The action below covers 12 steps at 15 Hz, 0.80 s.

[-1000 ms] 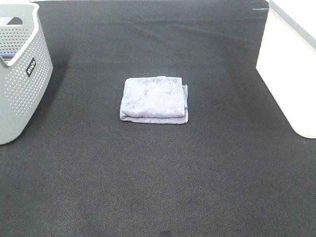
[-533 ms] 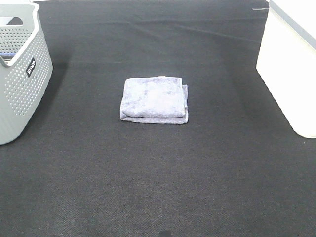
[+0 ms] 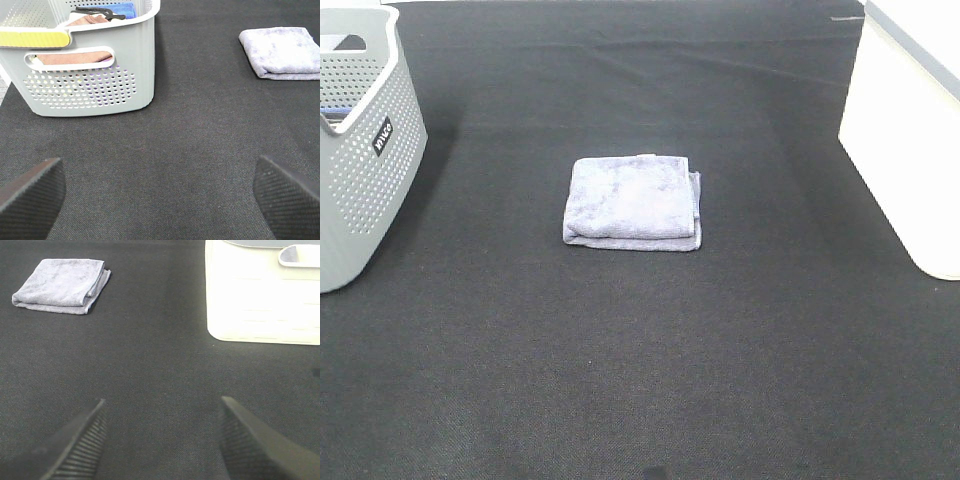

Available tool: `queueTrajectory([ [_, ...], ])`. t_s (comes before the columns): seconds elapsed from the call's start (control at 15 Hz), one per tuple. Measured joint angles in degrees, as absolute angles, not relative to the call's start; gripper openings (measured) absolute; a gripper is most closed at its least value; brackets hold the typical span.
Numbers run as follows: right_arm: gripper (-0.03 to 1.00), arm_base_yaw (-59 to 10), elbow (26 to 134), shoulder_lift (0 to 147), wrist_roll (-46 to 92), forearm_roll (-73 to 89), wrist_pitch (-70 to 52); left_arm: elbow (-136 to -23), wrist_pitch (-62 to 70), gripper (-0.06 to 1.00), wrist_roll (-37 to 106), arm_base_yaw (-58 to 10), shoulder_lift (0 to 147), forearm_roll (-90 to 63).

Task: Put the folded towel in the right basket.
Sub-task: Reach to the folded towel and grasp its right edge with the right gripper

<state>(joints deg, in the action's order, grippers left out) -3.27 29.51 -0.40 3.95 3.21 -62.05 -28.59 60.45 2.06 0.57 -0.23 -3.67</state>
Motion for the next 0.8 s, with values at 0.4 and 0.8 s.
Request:
queueTrajectory([
  [0.4,0.61,-3.27,29.51,-0.4,3.95,3.21,-62.05,-28.59,60.45,0.97,2.06,0.57,-0.23,-3.67],
  [0.8,0.61,-3.27,29.51,-0.4,3.95,3.21,-62.05,-28.59,60.45,0.97,2.06,0.57,-0.23,-3.67],
])
